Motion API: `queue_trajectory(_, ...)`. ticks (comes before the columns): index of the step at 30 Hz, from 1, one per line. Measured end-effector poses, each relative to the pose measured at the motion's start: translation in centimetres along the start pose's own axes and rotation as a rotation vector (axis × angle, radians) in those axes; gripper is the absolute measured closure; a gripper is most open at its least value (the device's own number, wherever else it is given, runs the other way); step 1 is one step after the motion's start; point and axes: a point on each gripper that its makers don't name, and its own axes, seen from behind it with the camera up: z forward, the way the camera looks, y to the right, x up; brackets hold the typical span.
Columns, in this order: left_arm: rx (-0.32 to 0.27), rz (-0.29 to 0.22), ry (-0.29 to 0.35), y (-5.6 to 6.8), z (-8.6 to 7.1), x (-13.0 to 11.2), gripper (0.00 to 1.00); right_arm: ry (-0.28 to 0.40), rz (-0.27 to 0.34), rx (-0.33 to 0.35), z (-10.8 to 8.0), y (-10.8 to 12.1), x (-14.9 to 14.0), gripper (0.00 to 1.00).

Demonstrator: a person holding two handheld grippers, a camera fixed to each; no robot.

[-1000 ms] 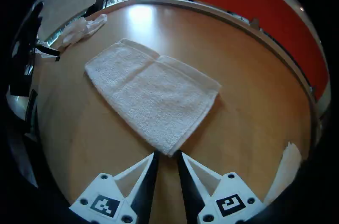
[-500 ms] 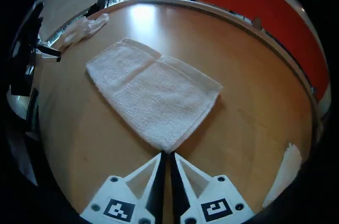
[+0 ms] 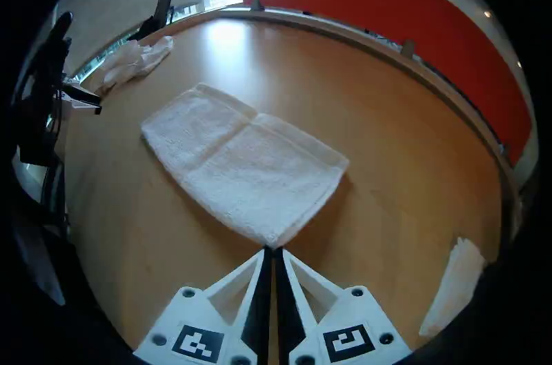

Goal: Fold towel

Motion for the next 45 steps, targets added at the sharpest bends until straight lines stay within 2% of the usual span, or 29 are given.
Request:
queue_trajectory(12, -0.009, 0.008, 0.011, 0.6, 0.0, 0.6, 0.39, 0.079, -0.074, -0.043, -3.5, 1.5, 4.2, 0.91)
queue_trajectory(30, -0.017, 0.020, 0.025, 1.4, -0.2, 1.4, 0.39, 0.152, -0.116, -0.111, -7.5, 4.3, 7.6, 0.90)
queue_trajectory(36, -0.016, 0.023, 0.025, 1.5, -0.1, 1.4, 0.39, 0.160, -0.131, -0.117, -8.1, 4.6, 8.1, 0.89)
queue_trajectory(45, -0.019, 0.021, 0.028, 1.4, -0.1, 1.6, 0.39, 0.163, -0.145, -0.096, -7.6, 3.6, 8.6, 0.89)
